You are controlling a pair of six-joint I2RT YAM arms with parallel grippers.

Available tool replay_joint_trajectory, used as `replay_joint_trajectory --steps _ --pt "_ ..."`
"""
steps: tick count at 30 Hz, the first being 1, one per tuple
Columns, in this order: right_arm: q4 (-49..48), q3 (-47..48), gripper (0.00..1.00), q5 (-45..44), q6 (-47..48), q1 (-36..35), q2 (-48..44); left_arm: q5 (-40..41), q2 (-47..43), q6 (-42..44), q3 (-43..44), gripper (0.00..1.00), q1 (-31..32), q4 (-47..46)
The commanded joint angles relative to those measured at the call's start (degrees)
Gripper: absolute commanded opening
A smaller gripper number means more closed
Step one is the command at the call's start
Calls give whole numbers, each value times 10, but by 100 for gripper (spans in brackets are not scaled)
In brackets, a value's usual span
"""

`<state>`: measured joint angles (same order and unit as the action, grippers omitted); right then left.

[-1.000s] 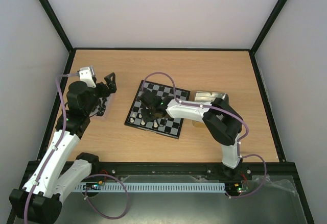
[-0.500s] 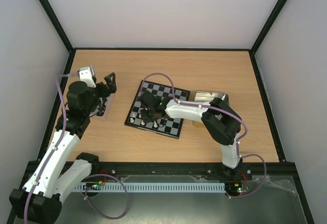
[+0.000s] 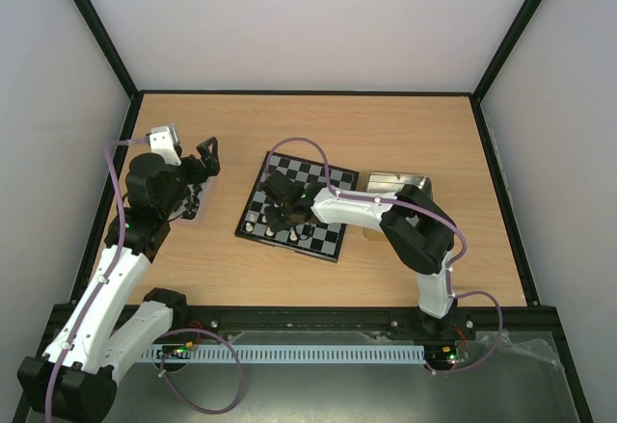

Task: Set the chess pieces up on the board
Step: Place the chess piece on the chessboard.

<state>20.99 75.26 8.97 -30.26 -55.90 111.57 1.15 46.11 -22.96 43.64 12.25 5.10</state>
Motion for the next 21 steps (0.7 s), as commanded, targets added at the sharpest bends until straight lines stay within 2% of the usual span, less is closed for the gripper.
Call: replay_joint_trajectory --steps 1,7,14,18,21 --pt "-3 8 11 -15 -4 -4 -2 7 -7 0 5 99 -1 0" --pt "-16 1 12 -19 -6 -4 0 7 -6 0 5 99 0 0" --pt "-21 -5 23 -35 -11 -4 -24 5 -6 -1 6 99 0 -1" --pt "-22 -2 24 -65 -21 -4 -59 4 -7 0 5 99 0 -1" --pt "-25 -10 25 -119 -34 -3 -93 4 -7 -1 5 99 0 0"
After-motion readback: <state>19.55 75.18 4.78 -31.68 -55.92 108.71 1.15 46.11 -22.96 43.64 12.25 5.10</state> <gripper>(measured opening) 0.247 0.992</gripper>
